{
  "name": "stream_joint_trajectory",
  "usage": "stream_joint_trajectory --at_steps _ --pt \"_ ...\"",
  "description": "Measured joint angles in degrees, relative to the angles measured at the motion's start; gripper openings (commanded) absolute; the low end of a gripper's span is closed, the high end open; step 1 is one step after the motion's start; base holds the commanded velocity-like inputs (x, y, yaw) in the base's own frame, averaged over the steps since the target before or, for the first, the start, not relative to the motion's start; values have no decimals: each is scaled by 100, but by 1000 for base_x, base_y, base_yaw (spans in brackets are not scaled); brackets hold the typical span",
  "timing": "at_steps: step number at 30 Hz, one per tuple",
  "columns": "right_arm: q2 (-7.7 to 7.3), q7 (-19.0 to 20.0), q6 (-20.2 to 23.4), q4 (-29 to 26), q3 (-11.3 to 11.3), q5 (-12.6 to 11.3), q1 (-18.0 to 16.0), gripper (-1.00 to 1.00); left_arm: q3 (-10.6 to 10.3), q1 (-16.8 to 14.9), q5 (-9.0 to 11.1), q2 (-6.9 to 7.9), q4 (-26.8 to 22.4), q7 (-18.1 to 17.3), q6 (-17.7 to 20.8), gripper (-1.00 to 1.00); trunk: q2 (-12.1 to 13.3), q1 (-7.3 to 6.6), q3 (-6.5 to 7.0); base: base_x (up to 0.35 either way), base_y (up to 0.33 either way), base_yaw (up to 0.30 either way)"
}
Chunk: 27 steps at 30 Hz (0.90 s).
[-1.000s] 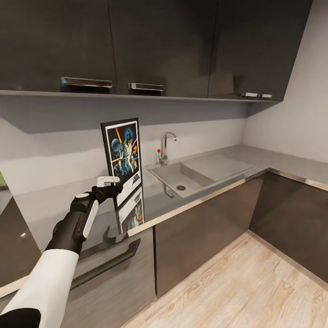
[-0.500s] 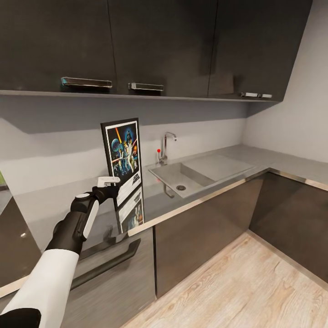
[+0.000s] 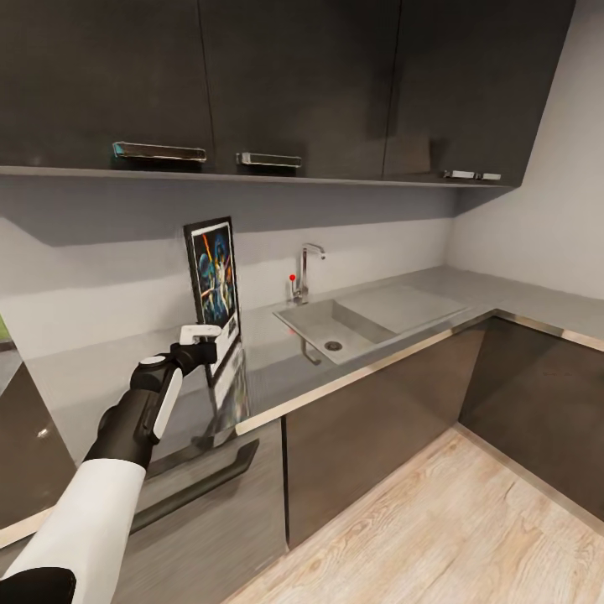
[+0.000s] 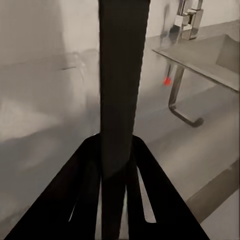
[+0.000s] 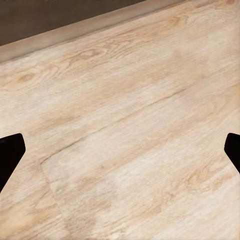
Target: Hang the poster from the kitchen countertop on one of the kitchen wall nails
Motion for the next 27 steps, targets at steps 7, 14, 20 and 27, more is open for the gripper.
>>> stream_joint_trajectory --at_steps 7,14,20,27 --pt "0 0 -2 0 -7 -3 0 100 6 0 20 6 -43 -2 -7 -100 0 0 15 0 0 0" --pt "0 0 -1 0 -1 -1 0 100 30 0 -1 7 -273 -33 0 -100 0 3 49 -114 0 0" --pt "0 0 -2 0 -1 -1 0 100 22 0 1 1 -277 -33 0 -100 0 2 49 -177 0 0" --pt "0 0 -2 0 -1 -1 0 100 23 0 2 0 -280 -33 0 -100 0 4 49 -315 0 0"
